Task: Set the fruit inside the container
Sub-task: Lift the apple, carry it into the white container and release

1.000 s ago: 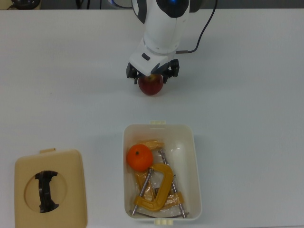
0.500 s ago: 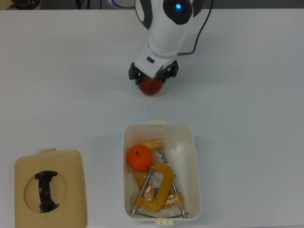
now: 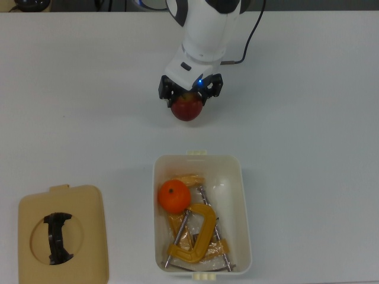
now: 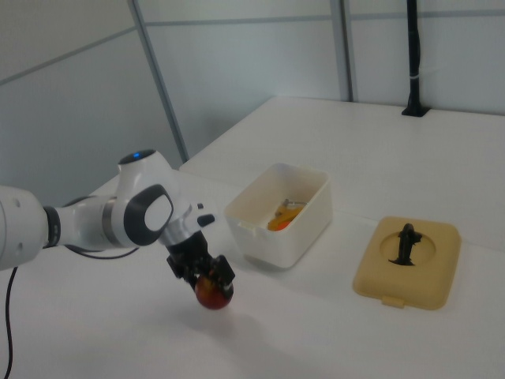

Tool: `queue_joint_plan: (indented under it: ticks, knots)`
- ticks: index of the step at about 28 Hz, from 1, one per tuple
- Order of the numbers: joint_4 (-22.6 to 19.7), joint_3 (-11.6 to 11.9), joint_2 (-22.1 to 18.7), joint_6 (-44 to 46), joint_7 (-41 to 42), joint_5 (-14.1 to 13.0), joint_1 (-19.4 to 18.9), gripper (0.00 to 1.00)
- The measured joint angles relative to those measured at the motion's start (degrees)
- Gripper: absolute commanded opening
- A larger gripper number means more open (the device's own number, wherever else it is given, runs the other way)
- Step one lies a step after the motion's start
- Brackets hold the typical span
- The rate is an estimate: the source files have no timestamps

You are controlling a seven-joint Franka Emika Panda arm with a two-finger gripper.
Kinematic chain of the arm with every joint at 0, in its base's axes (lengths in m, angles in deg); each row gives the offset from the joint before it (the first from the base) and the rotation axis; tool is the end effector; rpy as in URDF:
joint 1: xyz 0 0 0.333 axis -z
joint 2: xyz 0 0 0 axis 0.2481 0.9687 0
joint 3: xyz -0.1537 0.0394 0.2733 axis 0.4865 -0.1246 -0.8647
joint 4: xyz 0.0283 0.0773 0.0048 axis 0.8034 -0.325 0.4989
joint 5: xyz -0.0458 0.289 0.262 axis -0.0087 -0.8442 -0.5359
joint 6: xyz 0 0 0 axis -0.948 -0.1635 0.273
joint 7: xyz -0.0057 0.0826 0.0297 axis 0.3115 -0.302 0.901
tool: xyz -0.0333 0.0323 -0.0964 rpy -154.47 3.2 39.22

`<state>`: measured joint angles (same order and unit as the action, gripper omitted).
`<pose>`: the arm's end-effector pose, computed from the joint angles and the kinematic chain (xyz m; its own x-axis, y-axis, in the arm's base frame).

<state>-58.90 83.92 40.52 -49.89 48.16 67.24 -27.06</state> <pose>0.5798 0.1177 0.3732 0.9858 0.1607 0.0483 0.1505 -0.9741 0.1684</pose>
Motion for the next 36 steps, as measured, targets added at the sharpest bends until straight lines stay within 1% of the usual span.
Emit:
queue_joint_plan:
  ticks: [3,6,7,11,12,15,22,24,26,27,28,29,33,35,36]
  knots:
    - [3.43,0.13,-0.72,0.1,0.66,-0.64,0.56,0.0]
    - [7.08,0.2,-0.77,0.86,2.02,-2.62,1.18,0.0]
    - [8.88,0.22,-0.76,1.37,2.44,-3.49,1.5,0.0]
    - [13.35,0.27,-0.16,2.19,2.66,-4.84,2.22,0.0]
    - [15.14,0.29,0.49,2.2,2.57,-5.09,2.41,0.0]
    - [18.55,0.29,2.57,2.21,1.7,-5.26,2.57,0.0]
    - [26.67,0.28,10.25,1.82,-2.43,-5.26,2.6,0.0]
    - [28.79,0.28,12.31,0.05,-4.38,-5.22,2.61,0.0]
    - [29.95,0.28,13.66,-2.73,-7.02,-4.42,2.62,0.0]
    - [30.35,0.29,14.25,-4.01,-8.43,-3.56,2.62,0.17]
    - [30.58,0.28,14.75,-5.08,-9.86,-2.51,2.62,0.88]
    - [30.79,0.28,15.4,-6.22,-11.91,-0.99,2.62,1.0]
    - [31.05,0.28,16.93,-8.22,-17.1,2.85,2.58,1.0]
    - [31.19,0.28,17.54,-9.0,-18.77,4.3,2.5,1.0]
    - [31.22,0.28,17.68,-9.16,-19.15,4.57,2.46,1.0]
